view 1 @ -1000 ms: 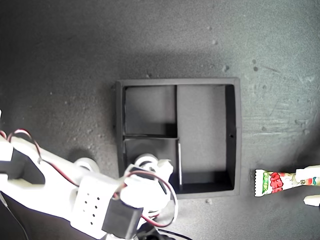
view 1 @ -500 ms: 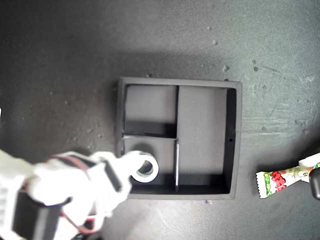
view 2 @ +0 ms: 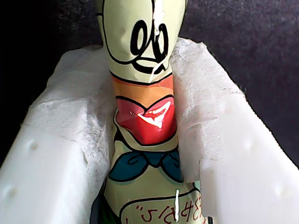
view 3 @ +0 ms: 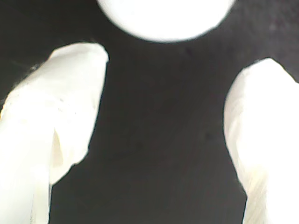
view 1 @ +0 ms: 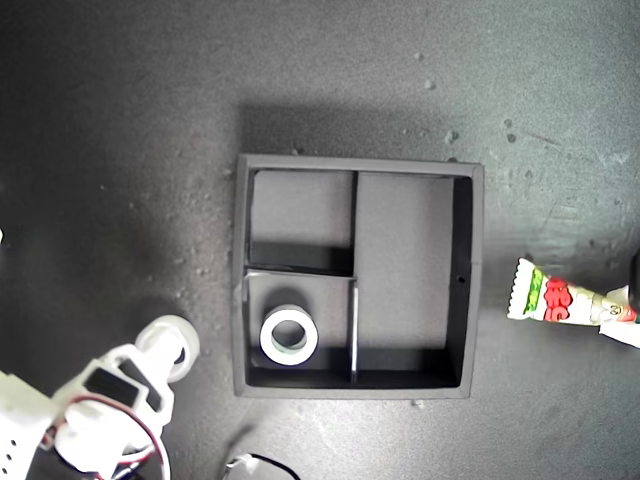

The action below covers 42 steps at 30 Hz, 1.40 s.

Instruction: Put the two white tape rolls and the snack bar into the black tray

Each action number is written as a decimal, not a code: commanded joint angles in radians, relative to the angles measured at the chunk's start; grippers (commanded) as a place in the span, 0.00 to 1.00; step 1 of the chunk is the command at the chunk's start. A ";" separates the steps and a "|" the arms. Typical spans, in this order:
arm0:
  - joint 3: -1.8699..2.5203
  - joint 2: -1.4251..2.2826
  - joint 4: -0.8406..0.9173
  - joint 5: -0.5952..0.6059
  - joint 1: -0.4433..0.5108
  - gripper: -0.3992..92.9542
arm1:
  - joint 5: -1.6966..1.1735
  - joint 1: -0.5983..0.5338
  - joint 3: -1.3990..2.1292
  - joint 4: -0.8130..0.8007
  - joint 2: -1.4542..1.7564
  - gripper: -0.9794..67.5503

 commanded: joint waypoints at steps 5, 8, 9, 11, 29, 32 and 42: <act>0.135 0.014 -0.126 -0.035 0.028 0.22 | -0.495 0.149 -0.121 -0.006 0.018 0.01; 0.155 0.023 -0.132 -0.048 0.044 0.22 | -0.876 0.178 -0.166 -0.057 0.018 0.01; 0.160 0.026 -0.133 -0.052 0.051 0.22 | -0.954 0.176 -0.176 -0.064 0.018 0.01; 0.170 0.032 -0.140 -0.063 0.063 0.22 | -1.111 0.169 -0.204 -0.072 0.018 0.01; 0.268 0.041 -0.304 -0.115 0.123 0.22 | -1.713 0.161 -0.345 -0.067 -0.011 0.01; 0.310 0.035 -0.344 -0.118 0.104 0.22 | -1.822 0.132 -0.420 -0.066 -0.103 0.01; 0.336 -0.009 -0.390 -0.098 0.002 0.02 | -1.954 0.224 -0.928 0.035 -0.738 0.01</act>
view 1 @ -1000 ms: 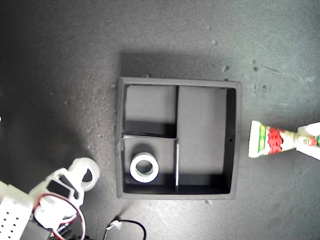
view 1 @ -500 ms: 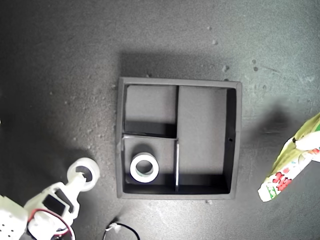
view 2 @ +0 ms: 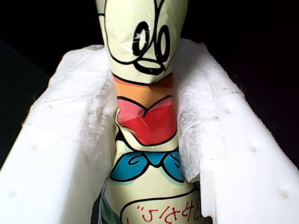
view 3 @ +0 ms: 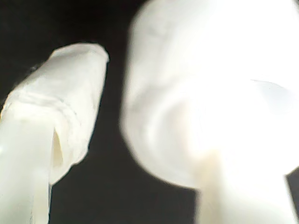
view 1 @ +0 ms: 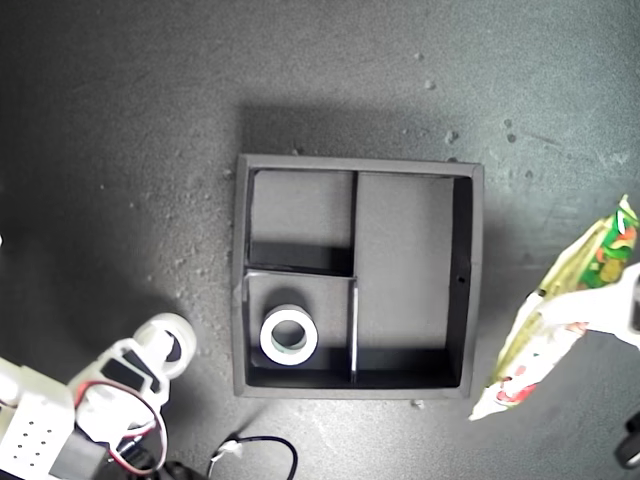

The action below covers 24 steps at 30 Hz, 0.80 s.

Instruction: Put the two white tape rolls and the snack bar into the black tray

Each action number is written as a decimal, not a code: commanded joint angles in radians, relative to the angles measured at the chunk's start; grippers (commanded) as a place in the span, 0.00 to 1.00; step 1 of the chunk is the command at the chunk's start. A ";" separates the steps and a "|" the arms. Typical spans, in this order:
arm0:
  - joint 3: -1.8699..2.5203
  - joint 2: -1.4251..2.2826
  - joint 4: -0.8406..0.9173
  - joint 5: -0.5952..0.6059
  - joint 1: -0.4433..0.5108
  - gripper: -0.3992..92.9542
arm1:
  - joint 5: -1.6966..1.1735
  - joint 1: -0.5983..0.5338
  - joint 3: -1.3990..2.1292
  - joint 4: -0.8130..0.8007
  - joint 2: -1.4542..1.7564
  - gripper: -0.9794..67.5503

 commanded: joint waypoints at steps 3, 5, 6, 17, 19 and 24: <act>-0.008 0.115 0.080 0.048 -0.095 0.01 | -0.069 0.083 -0.229 0.011 -0.141 0.01; -0.034 0.202 0.160 0.097 -0.156 0.01 | -0.107 0.091 -0.337 0.035 -0.225 0.01; -0.052 0.245 0.190 0.130 -0.195 0.00 | -0.124 0.091 -0.405 0.063 -0.278 0.01; -0.727 0.041 0.380 0.535 -0.472 0.01 | -0.137 0.011 -0.813 0.290 -0.657 0.17; -0.908 -0.103 0.434 0.574 -0.488 0.01 | -0.126 0.003 -0.828 0.334 -0.657 0.38; -1.413 -0.488 0.607 0.620 -0.494 0.01 | -0.094 0.000 -0.874 0.471 -0.644 0.37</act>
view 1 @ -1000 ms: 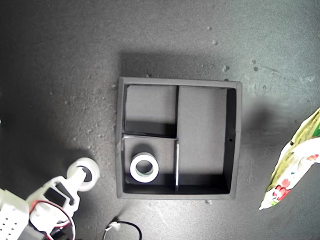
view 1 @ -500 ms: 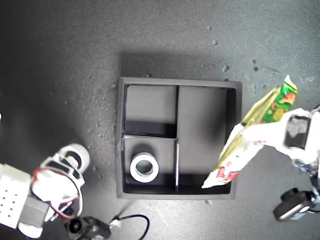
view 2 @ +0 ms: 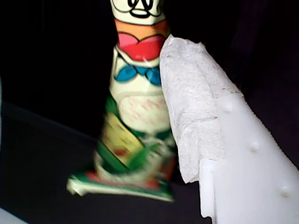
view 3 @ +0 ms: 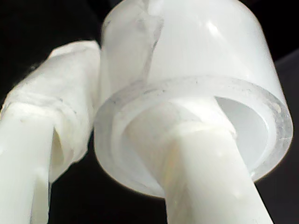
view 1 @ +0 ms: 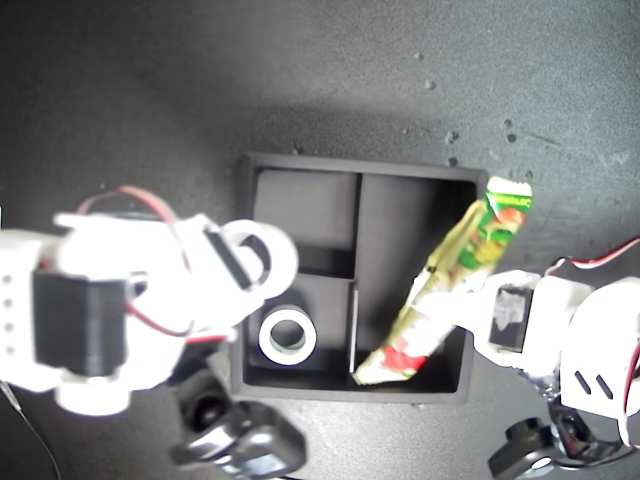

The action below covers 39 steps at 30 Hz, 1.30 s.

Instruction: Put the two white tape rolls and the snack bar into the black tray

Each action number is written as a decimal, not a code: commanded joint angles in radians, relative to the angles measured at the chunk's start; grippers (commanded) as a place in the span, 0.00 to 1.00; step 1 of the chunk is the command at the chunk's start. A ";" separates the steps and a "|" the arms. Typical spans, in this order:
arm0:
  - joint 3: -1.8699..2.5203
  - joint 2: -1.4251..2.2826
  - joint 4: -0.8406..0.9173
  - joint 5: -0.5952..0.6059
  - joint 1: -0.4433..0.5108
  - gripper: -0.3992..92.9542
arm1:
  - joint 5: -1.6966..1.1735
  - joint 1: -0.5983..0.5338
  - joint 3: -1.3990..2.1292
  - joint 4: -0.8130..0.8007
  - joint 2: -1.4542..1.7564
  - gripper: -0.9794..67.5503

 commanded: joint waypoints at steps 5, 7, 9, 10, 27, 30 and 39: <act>-0.204 -0.199 0.051 0.009 -0.029 0.01 | 0.061 -0.009 -0.141 0.170 0.021 0.35; -0.176 -0.210 0.051 -0.003 -0.035 0.01 | 0.095 -0.014 -0.212 0.212 0.021 0.29; -0.141 -0.210 0.051 -0.008 -0.040 0.06 | 0.135 -0.025 -0.291 0.255 0.021 0.21; -0.129 -0.209 0.051 -0.011 -0.041 0.10 | 0.149 -0.035 -0.331 0.275 0.021 0.15; 0.460 0.609 0.035 -0.195 -0.135 0.01 | 1.057 0.069 0.109 0.330 0.658 0.01; 0.773 0.928 -0.048 -0.255 -0.123 0.01 | 1.060 0.101 0.548 0.173 0.988 0.01; 1.885 1.852 -0.387 -0.503 0.034 0.01 | 0.960 0.110 1.677 -0.123 1.873 0.01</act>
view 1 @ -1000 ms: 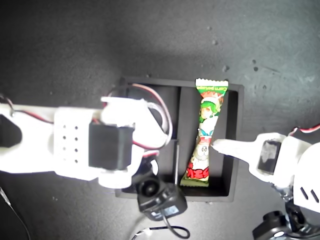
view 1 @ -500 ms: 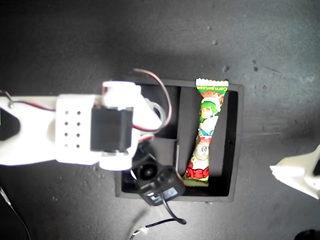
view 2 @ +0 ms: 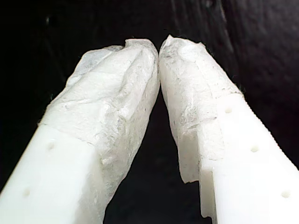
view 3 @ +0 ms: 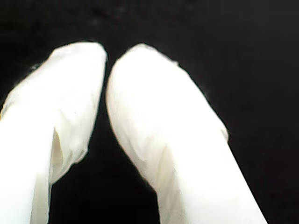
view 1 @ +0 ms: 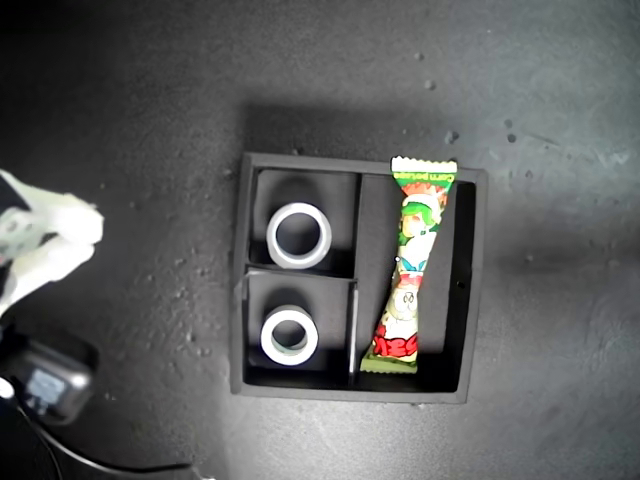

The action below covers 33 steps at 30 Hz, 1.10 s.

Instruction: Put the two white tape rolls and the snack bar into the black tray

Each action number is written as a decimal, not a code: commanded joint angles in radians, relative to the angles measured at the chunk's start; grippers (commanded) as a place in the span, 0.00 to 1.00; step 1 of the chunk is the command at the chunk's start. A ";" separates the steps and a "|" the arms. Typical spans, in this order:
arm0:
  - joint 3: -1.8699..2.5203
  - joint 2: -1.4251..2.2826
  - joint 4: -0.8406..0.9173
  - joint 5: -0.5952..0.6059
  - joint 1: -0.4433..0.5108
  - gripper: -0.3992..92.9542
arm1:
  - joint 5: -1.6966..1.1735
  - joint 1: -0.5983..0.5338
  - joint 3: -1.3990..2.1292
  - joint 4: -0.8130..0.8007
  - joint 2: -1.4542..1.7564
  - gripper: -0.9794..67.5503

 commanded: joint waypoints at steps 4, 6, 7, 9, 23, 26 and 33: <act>0.609 0.466 -0.140 -0.141 0.117 0.01 | -0.031 0.018 0.580 -0.026 0.399 0.00; 0.689 0.551 -0.152 -0.161 0.133 0.01 | -0.040 0.018 0.624 -0.038 0.399 0.00; 0.724 0.589 -0.156 -0.166 0.143 0.01 | -0.041 0.018 0.644 -0.046 0.399 0.00; 0.788 0.670 -0.155 -0.172 0.149 0.01 | -0.052 0.017 0.690 -0.083 0.399 0.00; 0.983 0.703 -0.239 -0.161 0.187 0.04 | -0.075 -0.009 0.733 0.034 0.390 0.01; 0.983 0.703 -0.152 -0.186 0.175 0.01 | -0.184 0.109 0.733 0.123 0.399 0.01; 0.983 0.703 -0.087 -0.109 0.213 0.01 | -0.385 0.121 0.733 0.138 0.399 0.01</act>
